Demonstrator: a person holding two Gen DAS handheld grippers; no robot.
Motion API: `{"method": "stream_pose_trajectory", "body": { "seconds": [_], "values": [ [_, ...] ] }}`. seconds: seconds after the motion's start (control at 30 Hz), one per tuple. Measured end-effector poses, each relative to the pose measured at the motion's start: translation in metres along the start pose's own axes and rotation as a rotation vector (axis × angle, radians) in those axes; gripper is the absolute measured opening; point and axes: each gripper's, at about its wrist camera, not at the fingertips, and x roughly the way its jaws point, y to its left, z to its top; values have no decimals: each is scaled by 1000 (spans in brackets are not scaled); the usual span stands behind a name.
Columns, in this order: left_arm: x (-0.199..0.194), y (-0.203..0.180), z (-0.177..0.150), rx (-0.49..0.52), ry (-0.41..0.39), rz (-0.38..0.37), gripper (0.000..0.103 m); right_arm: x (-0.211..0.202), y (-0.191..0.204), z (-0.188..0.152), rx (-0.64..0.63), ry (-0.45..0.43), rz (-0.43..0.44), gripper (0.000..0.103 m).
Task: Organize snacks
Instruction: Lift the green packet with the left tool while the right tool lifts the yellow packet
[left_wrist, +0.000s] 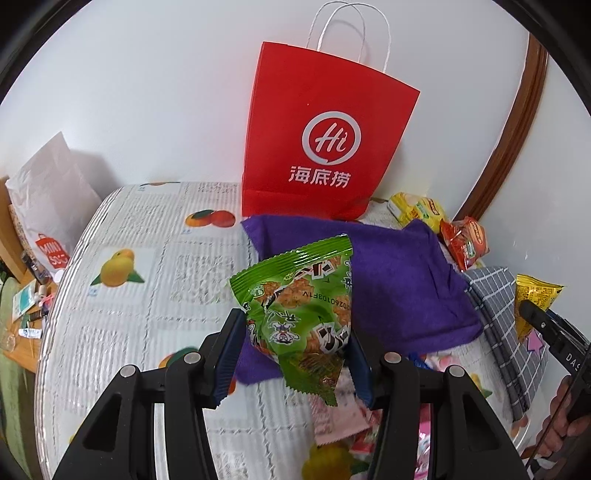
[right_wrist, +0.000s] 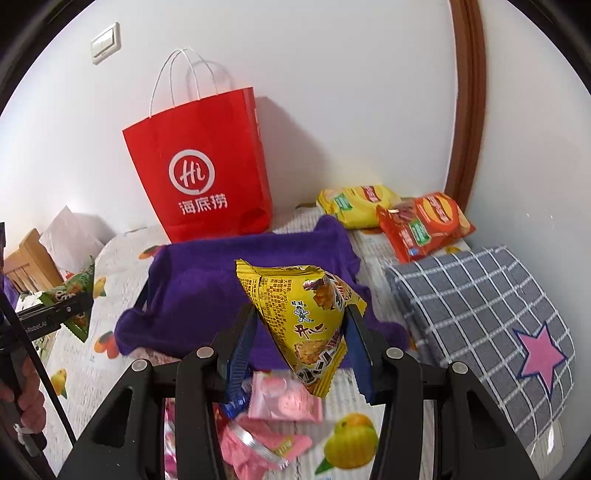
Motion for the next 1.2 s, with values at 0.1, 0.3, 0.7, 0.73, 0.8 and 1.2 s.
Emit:
{"method": "stream_pose_trajectory", "body": {
  "seconds": [0.1,0.3,0.7,0.73,0.8,1.2],
  "values": [
    [8,-5,11,0,-1,-2,50,10,5,11,-4,-4,14,48],
    [28,-21,33,-12,1,-17,50,34,8,32,3,5,20,48],
    [82,-44,69,-46,35,-21,50,97,-3,58,36,75,55,48],
    [85,-43,70,-51,38,-17,50,101,-5,59,39,76,57,48],
    [94,-41,72,-56,50,-6,50,109,-8,61,42,83,48,48],
    [128,-35,65,-51,117,23,50,155,-22,47,85,112,68,48]
  ]
}}
